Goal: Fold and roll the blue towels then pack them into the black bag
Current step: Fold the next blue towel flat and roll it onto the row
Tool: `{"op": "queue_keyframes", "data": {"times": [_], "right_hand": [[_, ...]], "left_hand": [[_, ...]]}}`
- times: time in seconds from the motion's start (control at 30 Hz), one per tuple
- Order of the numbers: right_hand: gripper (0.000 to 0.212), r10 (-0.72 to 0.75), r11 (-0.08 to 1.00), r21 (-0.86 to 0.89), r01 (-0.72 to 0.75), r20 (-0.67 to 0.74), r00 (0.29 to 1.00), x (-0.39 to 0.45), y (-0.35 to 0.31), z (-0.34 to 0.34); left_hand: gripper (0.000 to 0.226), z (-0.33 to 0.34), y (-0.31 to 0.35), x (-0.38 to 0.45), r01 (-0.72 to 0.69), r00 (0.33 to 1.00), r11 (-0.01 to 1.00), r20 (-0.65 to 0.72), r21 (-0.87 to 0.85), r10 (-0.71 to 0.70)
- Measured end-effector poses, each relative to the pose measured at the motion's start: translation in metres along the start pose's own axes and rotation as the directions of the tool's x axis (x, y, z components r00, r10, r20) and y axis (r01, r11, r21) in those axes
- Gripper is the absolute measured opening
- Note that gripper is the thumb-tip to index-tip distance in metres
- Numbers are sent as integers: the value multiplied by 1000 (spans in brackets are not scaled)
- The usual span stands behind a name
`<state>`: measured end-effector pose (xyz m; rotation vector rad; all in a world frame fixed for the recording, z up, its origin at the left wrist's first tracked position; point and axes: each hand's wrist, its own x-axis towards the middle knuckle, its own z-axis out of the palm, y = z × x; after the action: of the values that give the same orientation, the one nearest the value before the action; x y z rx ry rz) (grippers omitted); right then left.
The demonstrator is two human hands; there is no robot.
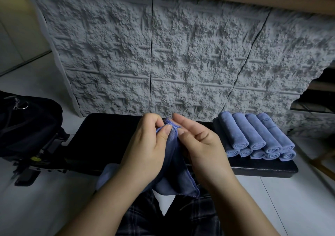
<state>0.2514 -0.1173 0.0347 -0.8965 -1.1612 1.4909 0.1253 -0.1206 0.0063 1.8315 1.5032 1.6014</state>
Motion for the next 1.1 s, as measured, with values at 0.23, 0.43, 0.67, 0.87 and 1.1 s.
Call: {"op": "queue_keyframes", "data": {"times": [0.23,0.43,0.67,0.87,1.1], "right_hand": [[33,-2,964,265,-13,57,998,-3,0,16],[28,-81,995,46,84,-76,994,12,4,-2],[27,-493,682,-675,283,-137,859,34,-16,-49],[24,-464,765,-603,228,-271,843,43,-26,-76],[25,-473,777,-604,175,-378,796,43,-36,-104]], "left_hand": [[16,13,5,-2,-40,984,999,-174,33,45],[15,6,-10,16,181,974,929,191,-323,-124],[25,-53,-15,61,-286,866,903,490,322,100],[29,-70,-23,73,-569,798,578,563,585,216],[70,-91,-24,78,-606,795,265,565,750,220]]}}
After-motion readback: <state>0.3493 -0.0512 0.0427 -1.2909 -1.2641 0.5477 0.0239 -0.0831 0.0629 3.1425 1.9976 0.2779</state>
